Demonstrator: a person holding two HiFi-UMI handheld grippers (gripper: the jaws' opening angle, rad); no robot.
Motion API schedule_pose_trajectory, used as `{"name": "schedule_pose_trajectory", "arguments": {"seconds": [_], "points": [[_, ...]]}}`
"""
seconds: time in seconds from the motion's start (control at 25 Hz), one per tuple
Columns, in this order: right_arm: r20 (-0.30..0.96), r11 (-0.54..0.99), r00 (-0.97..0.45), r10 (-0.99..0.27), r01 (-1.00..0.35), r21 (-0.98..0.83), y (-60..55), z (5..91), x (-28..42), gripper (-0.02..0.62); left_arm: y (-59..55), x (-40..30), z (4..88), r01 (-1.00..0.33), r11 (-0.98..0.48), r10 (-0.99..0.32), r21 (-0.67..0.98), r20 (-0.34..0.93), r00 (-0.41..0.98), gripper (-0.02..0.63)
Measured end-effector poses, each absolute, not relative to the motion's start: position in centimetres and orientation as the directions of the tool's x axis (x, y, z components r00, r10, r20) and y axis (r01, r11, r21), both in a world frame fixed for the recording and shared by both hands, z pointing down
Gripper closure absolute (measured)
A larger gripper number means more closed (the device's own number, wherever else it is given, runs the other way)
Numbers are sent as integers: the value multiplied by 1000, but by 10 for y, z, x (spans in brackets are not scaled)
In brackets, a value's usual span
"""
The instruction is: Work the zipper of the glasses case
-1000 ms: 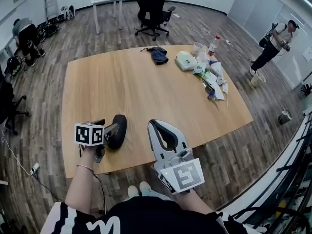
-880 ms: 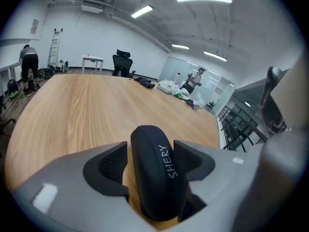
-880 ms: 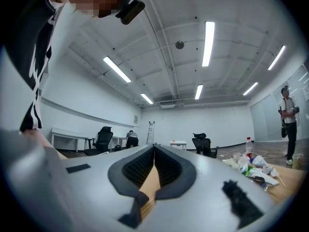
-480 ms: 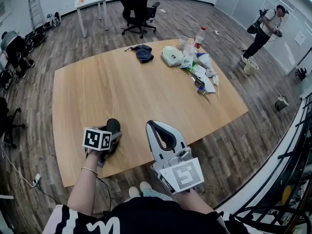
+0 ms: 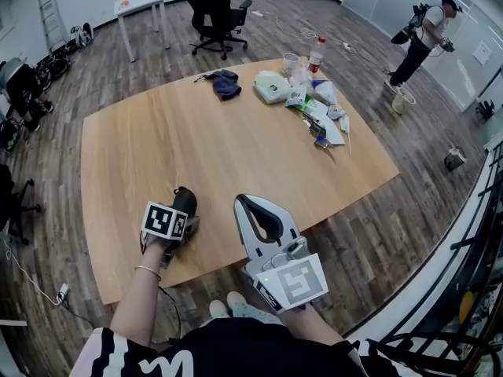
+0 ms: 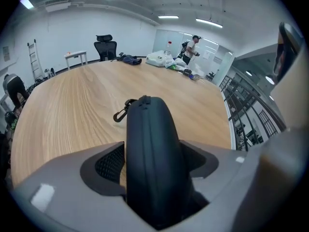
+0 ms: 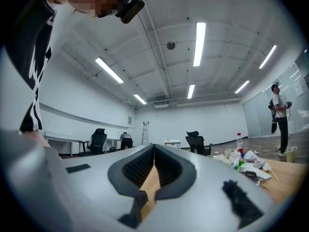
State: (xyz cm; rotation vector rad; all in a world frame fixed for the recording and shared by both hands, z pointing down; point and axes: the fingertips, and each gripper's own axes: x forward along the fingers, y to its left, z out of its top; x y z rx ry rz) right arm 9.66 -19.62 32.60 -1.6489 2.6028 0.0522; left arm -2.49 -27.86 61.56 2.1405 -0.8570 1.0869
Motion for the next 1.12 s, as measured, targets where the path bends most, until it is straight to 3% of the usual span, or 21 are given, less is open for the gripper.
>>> {"name": "schedule_pose_trajectory", "arguments": {"seconds": [0.36, 0.68, 0.88, 1.12], "points": [[-69, 426, -423, -903, -904, -29, -195, 331, 101, 586, -283, -29, 622, -777, -617, -314, 126, 866, 390, 294], [-82, 437, -435, -897, -899, -19, -194, 324, 97, 586, -277, -38, 604, -759, -618, -356, 204, 788, 502, 328], [-99, 446, -443, -891, -895, -6, -197, 316, 100, 586, -257, -21, 513, -637, -677, -383, 369, 562, 733, 334], [-114, 488, -503, -857, -862, 140, -196, 303, 78, 586, -223, -8, 369, -361, -856, -298, 370, 217, 930, 334]]}}
